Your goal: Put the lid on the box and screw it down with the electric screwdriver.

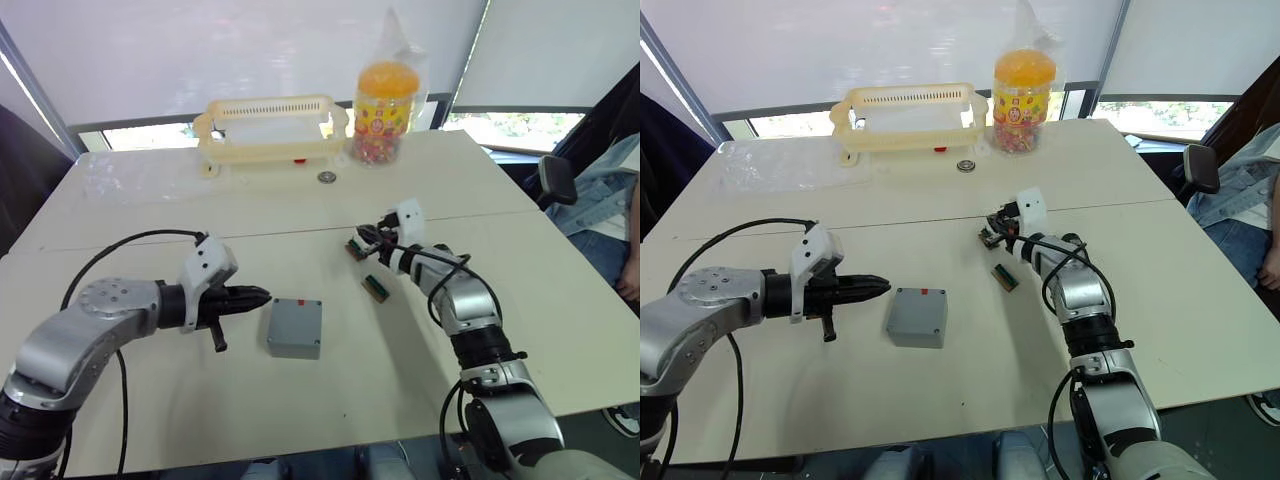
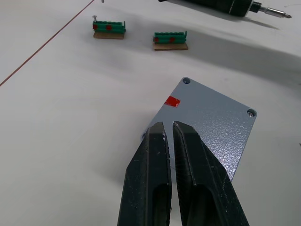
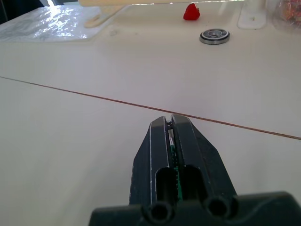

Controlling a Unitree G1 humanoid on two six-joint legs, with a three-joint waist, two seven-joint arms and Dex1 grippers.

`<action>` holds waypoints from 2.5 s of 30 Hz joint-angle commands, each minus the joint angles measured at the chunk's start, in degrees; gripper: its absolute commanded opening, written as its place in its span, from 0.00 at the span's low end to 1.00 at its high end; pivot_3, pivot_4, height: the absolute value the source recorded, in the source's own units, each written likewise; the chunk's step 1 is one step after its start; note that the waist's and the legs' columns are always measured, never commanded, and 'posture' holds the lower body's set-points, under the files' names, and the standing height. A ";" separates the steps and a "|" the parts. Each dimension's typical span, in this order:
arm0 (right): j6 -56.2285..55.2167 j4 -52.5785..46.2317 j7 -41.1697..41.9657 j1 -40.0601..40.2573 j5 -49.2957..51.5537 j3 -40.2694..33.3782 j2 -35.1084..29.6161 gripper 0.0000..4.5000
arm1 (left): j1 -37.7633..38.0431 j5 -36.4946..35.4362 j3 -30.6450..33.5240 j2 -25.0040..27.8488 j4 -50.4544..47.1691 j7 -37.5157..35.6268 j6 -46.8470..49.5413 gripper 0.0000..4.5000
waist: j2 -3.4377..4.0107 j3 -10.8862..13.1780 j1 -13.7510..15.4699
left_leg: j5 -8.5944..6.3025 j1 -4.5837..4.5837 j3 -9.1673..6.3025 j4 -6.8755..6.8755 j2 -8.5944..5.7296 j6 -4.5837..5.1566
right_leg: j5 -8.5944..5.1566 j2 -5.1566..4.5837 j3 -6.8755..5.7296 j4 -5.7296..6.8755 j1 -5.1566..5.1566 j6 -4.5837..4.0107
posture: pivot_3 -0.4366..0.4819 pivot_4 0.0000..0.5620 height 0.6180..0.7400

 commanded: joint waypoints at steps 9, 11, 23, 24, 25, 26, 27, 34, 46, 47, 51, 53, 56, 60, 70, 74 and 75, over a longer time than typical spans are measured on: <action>16.43 -40.65 11.37 12.48 16.94 -0.01 -9.92 0.01 | -0.64 -1.67 1.51 2.24 -0.16 -5.28 -1.28 0.06 | 0.00 0.00 0.26 | -0.01 0.02 -0.02 0.01 0.02 0.01 | -0.01 -0.01 -0.02 0.02 0.03 0.00 | 0.48 0.27 1.00; 17.86 -44.10 10.80 14.97 18.12 1.24 -9.83 0.01 | -0.01 -2.08 1.75 3.50 -0.32 -7.11 -1.27 0.06 | 0.00 0.00 0.04 | -0.01 0.00 -0.02 0.01 0.03 0.02 | -0.02 0.01 -0.03 0.01 0.03 0.00 | 0.48 0.27 1.00; 12.55 -43.32 9.82 19.44 14.29 9.23 -8.29 0.01 | 2.51 -0.45 1.50 5.24 -0.72 -8.61 -2.87 0.06 | -0.01 0.00 0.25 | -0.01 0.03 0.00 0.02 0.03 0.02 | -0.02 -0.01 -0.01 0.02 0.04 0.00 | 0.48 0.27 1.00; 12.04 -42.76 10.07 19.61 13.94 9.70 -8.35 0.01 | 2.62 -0.37 1.56 5.20 -0.80 -8.48 -2.84 0.06 | -0.01 0.00 0.25 | -0.01 0.03 0.00 0.02 0.03 0.02 | -0.02 -0.01 -0.01 0.02 0.04 0.00 | 0.48 0.27 1.00; 11.56 -42.29 10.39 19.77 13.54 10.12 -8.53 0.01 | 2.69 -0.34 1.61 5.18 -0.86 -8.39 -2.81 0.06 | -0.01 0.00 0.25 | -0.01 0.03 0.00 0.02 0.03 0.02 | -0.02 -0.01 -0.01 0.02 0.04 0.00 | 0.48 0.27 1.00; 11.27 -41.97 10.62 19.99 13.34 10.38 -8.69 0.01 | 2.81 -0.36 1.69 5.19 -0.95 -8.33 -2.81 0.06 | -0.01 0.00 0.25 | -0.01 0.03 0.00 0.02 0.03 0.02 | -0.02 -0.01 -0.01 0.02 0.04 0.00 | 0.48 0.27 1.00; 10.85 -41.60 10.90 20.24 13.02 10.66 -8.88 0.01 | 2.92 -0.37 1.75 5.18 -1.02 -8.20 -2.81 0.06 | -0.01 0.00 0.25 | -0.01 0.03 0.00 0.02 0.03 0.02 | -0.02 -0.01 -0.01 0.02 0.04 0.00 | 0.48 0.27 1.00; 8.74 -39.80 12.02 21.62 11.34 11.96 -9.47 0.01 | 3.62 -0.58 1.86 5.14 -1.66 -7.38 -2.92 0.06 | -0.01 0.00 0.25 | -0.01 0.03 0.00 0.02 0.03 0.02 | -0.02 -0.01 -0.02 0.02 0.04 0.00 | 0.48 0.27 1.00; 7.38 -37.64 11.57 21.67 9.71 12.79 -8.53 0.01 | 3.61 -0.42 1.28 4.92 -1.51 -6.90 -3.14 0.06 | -0.01 0.00 0.25 | -0.01 0.03 0.00 0.02 0.03 0.02 | -0.02 0.00 -0.02 0.02 0.04 0.00 | 0.48 0.27 1.00; 7.19 -37.40 11.58 21.59 9.49 12.92 -8.42 0.01 | 3.59 -0.42 1.25 4.91 -1.51 -6.84 -3.14 0.06 | -0.01 0.00 0.26 | -0.01 0.03 0.00 0.02 0.03 0.02 | -0.02 0.00 -0.01 0.02 0.04 0.00 | 0.48 0.27 1.00; 6.73 -36.56 12.08 21.30 8.71 13.52 -8.27 0.01 | 3.56 -0.49 1.20 4.80 -1.57 -6.57 -3.10 0.06 | -0.01 0.00 0.25 | -0.01 0.03 0.00 0.02 0.03 0.02 | -0.02 0.00 -0.02 0.02 0.04 0.00 | 0.48 0.27 1.00; 6.60 -36.24 12.34 21.22 8.36 13.75 -8.33 0.01 | 3.60 -0.52 1.23 4.77 -1.60 -6.47 -3.06 0.06 | -0.01 0.00 0.26 | -0.01 0.03 0.00 0.02 0.03 0.01 | -0.02 -0.01 -0.01 0.02 0.04 0.00 | 0.48 0.27 1.00; 6.30 -35.36 12.82 20.81 7.55 14.36 -8.62 0.01 | 3.78 -0.46 1.27 4.72 -1.59 -6.30 -3.11 0.06 | -0.01 0.00 0.25 | -0.01 0.03 0.00 0.02 0.03 0.01 | -0.02 0.00 -0.02 0.02 0.04 0.00 | 0.48 0.27 1.00; 6.91 -34.05 13.48 19.03 6.45 15.14 -8.97 0.01 | 3.55 -0.45 1.17 4.54 -1.40 -6.02 -3.14 0.06 | -0.01 0.00 0.23 | -0.01 0.04 0.00 0.02 0.03 0.02 | -0.02 0.00 -0.02 0.02 0.04 0.00 | 0.48 0.27 1.00; 9.14 -33.35 14.82 16.57 6.26 15.06 -9.79 0.13 | 4.01 -0.38 1.20 4.09 -1.62 -4.87 -3.34 0.06 | -0.01 0.00 0.28 | -0.01 0.03 -0.01 0.02 0.03 0.01 | -0.02 0.00 -0.02 0.02 0.04 0.00 | 0.48 0.27 1.00; 10.25 -35.12 14.89 16.53 7.66 13.43 -10.01 0.52 | 4.27 -0.33 1.40 4.09 -1.45 -4.79 -3.52 0.06 | -0.01 0.00 0.26 | -0.01 0.03 -0.01 0.02 0.03 0.01 | -0.02 0.00 -0.02 0.02 0.04 0.00 | 0.48 0.27 1.00; 10.43 -35.59 15.00 16.47 8.09 13.03 -10.03 0.64 | 4.29 -0.31 1.40 4.08 -1.40 -4.79 -3.57 0.06 | -0.01 0.00 0.26 | -0.01 0.03 -0.01 0.02 0.03 0.01 | -0.02 0.00 -0.02 0.02 0.04 0.00 | 0.48 0.27 1.00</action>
